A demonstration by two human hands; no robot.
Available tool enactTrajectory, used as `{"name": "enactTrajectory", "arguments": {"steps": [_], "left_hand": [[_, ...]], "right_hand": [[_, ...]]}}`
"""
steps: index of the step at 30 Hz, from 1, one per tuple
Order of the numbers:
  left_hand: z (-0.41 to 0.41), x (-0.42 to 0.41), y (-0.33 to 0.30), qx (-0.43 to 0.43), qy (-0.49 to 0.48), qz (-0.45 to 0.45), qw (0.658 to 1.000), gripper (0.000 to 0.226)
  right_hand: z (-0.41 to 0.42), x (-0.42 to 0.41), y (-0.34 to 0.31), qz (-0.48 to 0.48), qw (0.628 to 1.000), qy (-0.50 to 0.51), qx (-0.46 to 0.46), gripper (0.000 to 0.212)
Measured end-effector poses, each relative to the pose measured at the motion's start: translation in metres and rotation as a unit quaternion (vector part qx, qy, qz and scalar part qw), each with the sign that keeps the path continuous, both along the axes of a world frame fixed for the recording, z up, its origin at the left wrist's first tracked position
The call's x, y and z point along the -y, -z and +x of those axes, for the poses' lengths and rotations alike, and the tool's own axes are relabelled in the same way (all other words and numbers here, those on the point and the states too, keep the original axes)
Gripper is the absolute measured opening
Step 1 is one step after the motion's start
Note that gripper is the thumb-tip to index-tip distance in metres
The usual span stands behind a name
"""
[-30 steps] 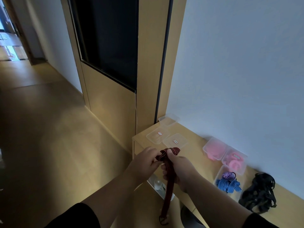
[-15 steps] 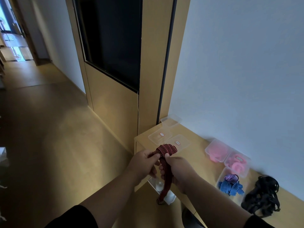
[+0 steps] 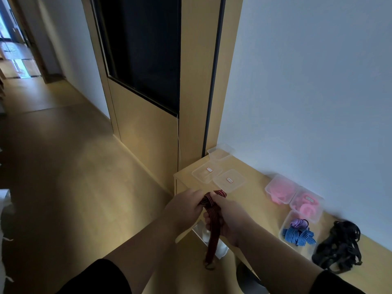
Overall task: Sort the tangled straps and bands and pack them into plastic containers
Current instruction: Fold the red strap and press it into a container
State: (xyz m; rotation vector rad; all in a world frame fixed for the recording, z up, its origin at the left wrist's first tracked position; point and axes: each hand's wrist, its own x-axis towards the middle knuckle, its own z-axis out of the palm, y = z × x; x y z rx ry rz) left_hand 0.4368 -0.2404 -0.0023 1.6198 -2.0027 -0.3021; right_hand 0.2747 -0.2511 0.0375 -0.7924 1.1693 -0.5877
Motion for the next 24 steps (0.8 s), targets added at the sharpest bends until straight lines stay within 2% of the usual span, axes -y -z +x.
{"name": "enactTrajectory", "arguments": {"steps": [3,5,6,9,12,14,16,22,24], "left_hand": [[-0.004,-0.003,-0.002,0.011,0.011,-0.02,1.0,0.038],[-0.004,-0.003,-0.004,-0.014,-0.001,-0.015,1.0,0.031],[-0.004,-0.003,-0.002,-0.039,-0.008,-0.008,0.999,0.026],[-0.005,-0.005,-0.002,-0.161,-0.041,0.046,0.985,0.032],[-0.008,-0.007,-0.003,-0.319,-0.055,0.155,0.933,0.016],[-0.009,-0.008,-0.007,-0.427,-0.066,0.197,0.88,0.016],[-0.01,-0.009,-0.012,-0.498,-0.08,0.213,0.836,0.017],[-0.014,-0.009,-0.012,-0.518,-0.101,0.211,0.823,0.025],[-0.015,-0.008,-0.011,-0.499,-0.114,0.181,0.84,0.018]], "right_hand": [[0.003,-0.001,0.001,-0.004,1.0,0.024,0.012,0.045],[0.003,0.001,0.0,-0.017,0.999,0.035,0.013,0.038],[0.002,0.002,-0.002,-0.028,0.999,0.039,0.01,0.035],[-0.001,0.005,-0.005,-0.072,0.997,0.032,0.005,0.033],[-0.002,0.007,-0.007,-0.096,0.995,0.015,0.003,0.031],[-0.003,0.008,-0.006,-0.099,0.995,0.003,0.002,0.031],[-0.004,0.008,-0.005,-0.103,0.995,-0.012,0.0,0.031],[-0.004,0.007,-0.001,-0.137,0.988,-0.052,-0.056,0.028],[-0.004,0.007,-0.001,-0.138,0.986,-0.053,-0.082,0.029]]}}
